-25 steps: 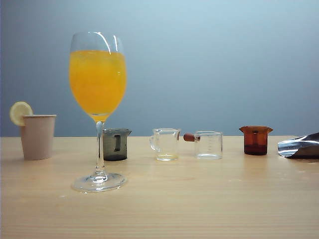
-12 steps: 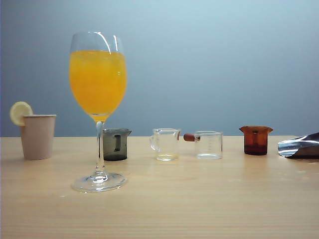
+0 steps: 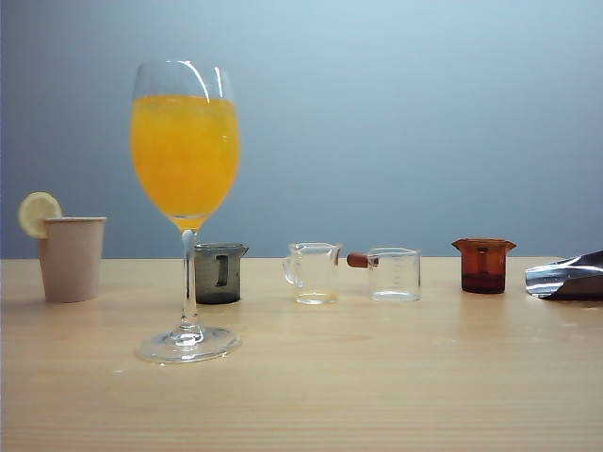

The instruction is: Pick up the fourth measuring cup from the left, pour the grenadine inside into the goblet, and finally put the measuring cup back in its original place.

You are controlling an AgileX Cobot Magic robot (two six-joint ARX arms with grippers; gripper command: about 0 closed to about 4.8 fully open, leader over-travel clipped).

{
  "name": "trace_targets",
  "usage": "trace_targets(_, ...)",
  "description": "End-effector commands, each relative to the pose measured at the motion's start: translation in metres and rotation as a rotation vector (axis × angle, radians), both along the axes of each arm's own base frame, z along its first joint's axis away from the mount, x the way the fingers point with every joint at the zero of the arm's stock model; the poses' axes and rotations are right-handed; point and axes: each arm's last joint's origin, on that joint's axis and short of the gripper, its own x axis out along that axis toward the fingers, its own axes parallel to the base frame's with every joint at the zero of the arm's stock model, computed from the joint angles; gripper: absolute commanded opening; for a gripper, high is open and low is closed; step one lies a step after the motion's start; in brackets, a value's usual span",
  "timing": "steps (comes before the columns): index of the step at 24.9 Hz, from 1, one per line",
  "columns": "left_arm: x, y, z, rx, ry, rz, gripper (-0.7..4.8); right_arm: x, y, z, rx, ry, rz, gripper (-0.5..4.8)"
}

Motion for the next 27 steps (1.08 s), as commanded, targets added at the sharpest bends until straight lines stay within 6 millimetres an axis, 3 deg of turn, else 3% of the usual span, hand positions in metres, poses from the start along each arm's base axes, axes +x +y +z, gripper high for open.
trace_targets(1,0.013,-0.003,0.024,0.009,0.031,-0.072,-0.05,0.01,0.0,0.015,0.002,-0.032,0.011,-0.02)
trace_targets(4,0.029,-0.004,0.043,0.043,0.059,-0.094,-0.05,0.024,0.0,0.023,0.001,-0.085,0.006,-0.02)
trace_targets(7,0.048,-0.017,0.075,0.106,0.052,-0.217,-0.05,0.049,0.006,0.011,0.004,0.018,0.021,-0.02)
trace_targets(11,0.059,-0.044,0.087,0.183,0.049,-0.33,-0.05,0.073,0.027,0.002,-0.005,0.038,0.046,-0.02)
trace_targets(16,0.06,-0.075,0.086,0.21,0.071,-0.462,-0.05,0.1,0.052,-0.011,-0.007,0.021,0.068,-0.01)
trace_targets(19,0.058,-0.086,0.082,0.221,0.095,-0.521,-0.05,0.119,0.063,-0.03,0.003,0.056,0.07,-0.02)
trace_targets(27,0.056,-0.086,0.074,0.241,0.175,-0.543,-0.05,0.159,0.076,-0.089,0.031,0.096,0.047,-0.01)
